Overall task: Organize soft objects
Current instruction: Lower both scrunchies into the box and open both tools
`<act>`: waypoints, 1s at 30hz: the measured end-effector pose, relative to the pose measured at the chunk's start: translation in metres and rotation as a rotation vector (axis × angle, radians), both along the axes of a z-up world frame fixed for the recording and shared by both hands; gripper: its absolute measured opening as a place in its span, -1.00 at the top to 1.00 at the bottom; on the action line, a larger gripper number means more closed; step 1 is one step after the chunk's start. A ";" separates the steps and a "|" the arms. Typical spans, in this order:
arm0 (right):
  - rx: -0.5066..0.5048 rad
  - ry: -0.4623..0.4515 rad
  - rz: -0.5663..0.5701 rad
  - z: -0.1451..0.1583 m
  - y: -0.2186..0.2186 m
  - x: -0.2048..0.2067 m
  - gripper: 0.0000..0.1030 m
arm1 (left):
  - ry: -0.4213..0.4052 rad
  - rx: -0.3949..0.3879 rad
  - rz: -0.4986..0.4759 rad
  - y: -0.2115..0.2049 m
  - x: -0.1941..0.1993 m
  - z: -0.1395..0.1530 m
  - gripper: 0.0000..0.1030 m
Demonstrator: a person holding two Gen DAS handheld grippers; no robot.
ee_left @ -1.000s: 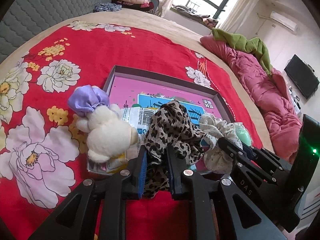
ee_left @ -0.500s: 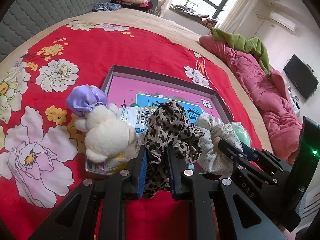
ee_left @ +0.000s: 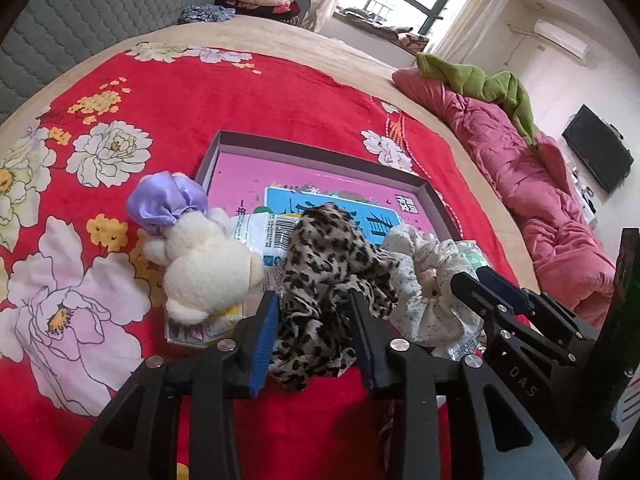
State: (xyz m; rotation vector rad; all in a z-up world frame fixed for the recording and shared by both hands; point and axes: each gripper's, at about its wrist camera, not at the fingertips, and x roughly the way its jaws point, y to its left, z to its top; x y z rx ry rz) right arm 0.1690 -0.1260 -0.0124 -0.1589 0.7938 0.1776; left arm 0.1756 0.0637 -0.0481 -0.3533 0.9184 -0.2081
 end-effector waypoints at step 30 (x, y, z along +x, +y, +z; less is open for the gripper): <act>0.024 -0.028 -0.014 0.021 -0.012 -0.016 0.00 | -0.021 0.002 -0.008 0.003 -0.003 0.009 -0.04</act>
